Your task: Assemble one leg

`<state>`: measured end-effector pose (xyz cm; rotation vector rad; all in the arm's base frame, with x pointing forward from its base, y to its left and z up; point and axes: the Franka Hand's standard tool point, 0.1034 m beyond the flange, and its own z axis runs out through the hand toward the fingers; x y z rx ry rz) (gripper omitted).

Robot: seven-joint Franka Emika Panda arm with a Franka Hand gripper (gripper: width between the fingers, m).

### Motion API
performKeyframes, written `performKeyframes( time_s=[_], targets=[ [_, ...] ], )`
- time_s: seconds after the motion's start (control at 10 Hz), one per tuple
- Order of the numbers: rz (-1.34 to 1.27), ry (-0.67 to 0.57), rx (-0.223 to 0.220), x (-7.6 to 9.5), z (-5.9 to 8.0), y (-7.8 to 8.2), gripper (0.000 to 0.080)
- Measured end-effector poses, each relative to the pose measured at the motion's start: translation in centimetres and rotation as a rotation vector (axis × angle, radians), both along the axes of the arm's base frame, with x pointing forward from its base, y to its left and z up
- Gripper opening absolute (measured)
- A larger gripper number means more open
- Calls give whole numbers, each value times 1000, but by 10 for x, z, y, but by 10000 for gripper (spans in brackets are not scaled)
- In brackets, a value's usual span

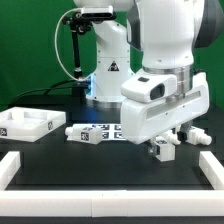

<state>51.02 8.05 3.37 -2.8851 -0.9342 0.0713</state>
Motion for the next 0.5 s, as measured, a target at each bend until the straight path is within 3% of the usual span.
performKeyframes(
  time_s=[0.2,0.3,0.5],
  targets=[
    [-5,3,-1,-2,-1,1,650],
    [-121,10,-15,-12,-2,6,650],
    [-147,19,-24,-29,-16,0,650]
  ],
)
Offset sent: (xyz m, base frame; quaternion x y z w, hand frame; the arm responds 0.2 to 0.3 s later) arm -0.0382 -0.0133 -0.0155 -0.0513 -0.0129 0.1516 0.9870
